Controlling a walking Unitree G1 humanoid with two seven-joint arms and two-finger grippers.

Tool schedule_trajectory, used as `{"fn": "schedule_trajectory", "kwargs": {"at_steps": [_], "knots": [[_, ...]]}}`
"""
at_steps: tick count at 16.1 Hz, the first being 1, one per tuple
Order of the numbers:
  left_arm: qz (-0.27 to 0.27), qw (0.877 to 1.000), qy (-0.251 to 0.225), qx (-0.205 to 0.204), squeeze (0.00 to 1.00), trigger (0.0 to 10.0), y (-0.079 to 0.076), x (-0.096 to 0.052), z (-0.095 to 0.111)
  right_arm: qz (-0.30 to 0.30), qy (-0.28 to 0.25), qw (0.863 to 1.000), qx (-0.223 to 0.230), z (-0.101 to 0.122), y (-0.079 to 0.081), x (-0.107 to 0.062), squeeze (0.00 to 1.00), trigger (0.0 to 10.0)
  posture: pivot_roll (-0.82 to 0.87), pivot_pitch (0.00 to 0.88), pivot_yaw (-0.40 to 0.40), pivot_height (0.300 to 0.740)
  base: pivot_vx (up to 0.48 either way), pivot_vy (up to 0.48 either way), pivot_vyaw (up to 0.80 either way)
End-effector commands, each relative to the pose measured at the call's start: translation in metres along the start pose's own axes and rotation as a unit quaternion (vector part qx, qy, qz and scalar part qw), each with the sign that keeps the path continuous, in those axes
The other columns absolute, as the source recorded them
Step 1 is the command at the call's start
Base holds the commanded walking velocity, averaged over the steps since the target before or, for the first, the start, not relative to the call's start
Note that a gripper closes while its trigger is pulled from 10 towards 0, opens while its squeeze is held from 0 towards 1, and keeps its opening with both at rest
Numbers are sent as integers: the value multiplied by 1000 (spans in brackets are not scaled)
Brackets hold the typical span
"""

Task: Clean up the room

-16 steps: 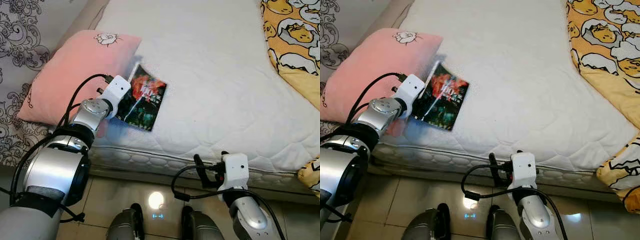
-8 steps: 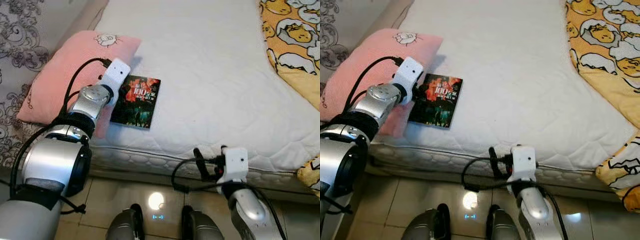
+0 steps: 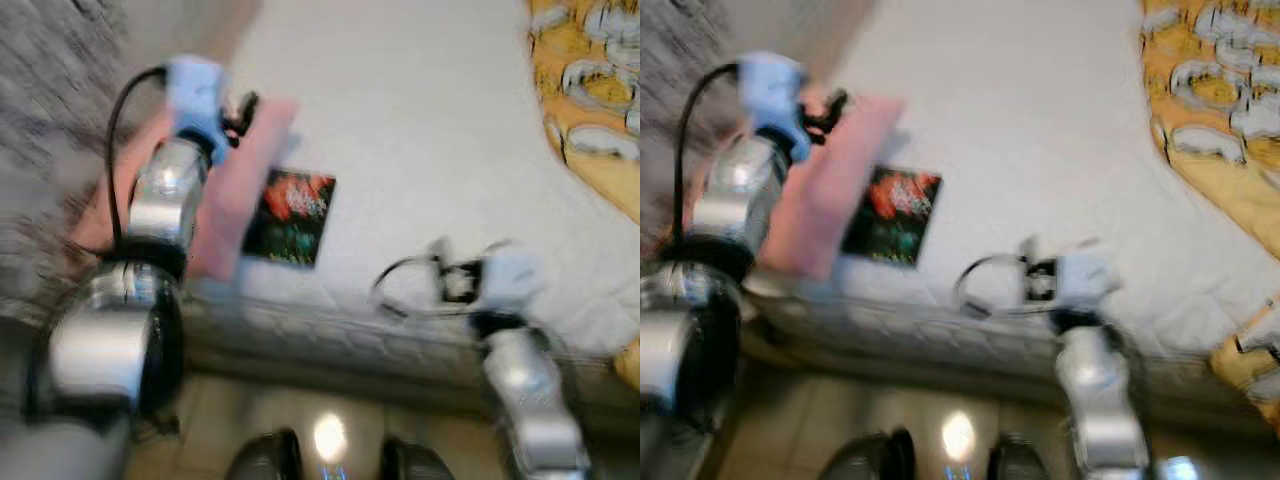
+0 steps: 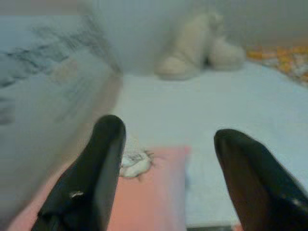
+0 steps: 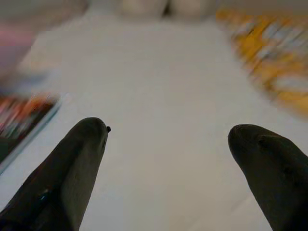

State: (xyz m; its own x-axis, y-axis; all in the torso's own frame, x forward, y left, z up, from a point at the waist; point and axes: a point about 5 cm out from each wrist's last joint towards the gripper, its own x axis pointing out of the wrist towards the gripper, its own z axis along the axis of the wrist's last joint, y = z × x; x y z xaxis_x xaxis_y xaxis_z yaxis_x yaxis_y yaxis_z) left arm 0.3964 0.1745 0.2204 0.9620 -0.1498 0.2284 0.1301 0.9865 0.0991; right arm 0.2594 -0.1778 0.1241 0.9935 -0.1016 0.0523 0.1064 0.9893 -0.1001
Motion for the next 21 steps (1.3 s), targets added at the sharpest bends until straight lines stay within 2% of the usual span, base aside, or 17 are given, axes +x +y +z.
{"fn": "schedule_trajectory", "kwargs": {"at_steps": [1,2,3,5,7,8,9,10,12,13,14,21], "knots": [[23,999,33,-27,1000,10000,-11,-21,-27,-3,2,1000,6,-3,-4,2,1000,10000,-66,0,62,740,0,0,0],[21,999,37,-29,1000,10000,-30,-44,-42,-4,-5,1000,28,-3,-8,6,1000,10000,-35,0,45,740,0,0,0],[8,998,51,-38,1000,10000,-48,-60,-53,-2,-13,999,44,-6,-10,11,1000,10000,-7,0,29,740,0,0,0],[-14,998,63,-27,1000,10000,-58,-76,-57,-21,-27,999,42,-6,-11,20,1000,10000,11,0,25,740,0,0,0],[-24,996,84,-28,1000,10000,-61,-81,-64,-34,-30,998,45,-7,-8,23,1000,10000,8,0,35,740,0,0,0],[-32,996,80,-14,1000,10000,-63,-78,-60,-21,-27,998,43,-9,-4,24,1000,10000,5,0,38,740,0,0,0],[-39,996,81,-10,1000,10000,-65,-78,-60,-9,-17,1000,16,-13,-1,26,1000,10000,1,0,36,740,0,0,0],[-47,995,81,-15,0,10000,-67,-77,-61,-4,0,1000,-3,-18,1,28,0,10000,-8,0,28,740,0,0,0],[-41,994,98,-30,0,10000,-67,-77,-67,-2,10,1000,2,-24,-1,27,0,10000,-14,0,15,740,0,0,-644],[-31,992,108,-57,0,10000,-67,-79,-70,-3,12,1000,-1,-24,-5,28,0,10000,-18,0,12,740,424,0,-594],[-28,991,116,-65,0,10000,-68,-82,-75,3,11,1000,-8,-24,-6,28,0,10000,-20,0,11,740,420,0,-606],[-38,989,116,-80,0,10000,-77,-86,-79,31,13,999,-5,-26,2,34,0,10000,-1,0,-17,740,420,0,-596]]}}
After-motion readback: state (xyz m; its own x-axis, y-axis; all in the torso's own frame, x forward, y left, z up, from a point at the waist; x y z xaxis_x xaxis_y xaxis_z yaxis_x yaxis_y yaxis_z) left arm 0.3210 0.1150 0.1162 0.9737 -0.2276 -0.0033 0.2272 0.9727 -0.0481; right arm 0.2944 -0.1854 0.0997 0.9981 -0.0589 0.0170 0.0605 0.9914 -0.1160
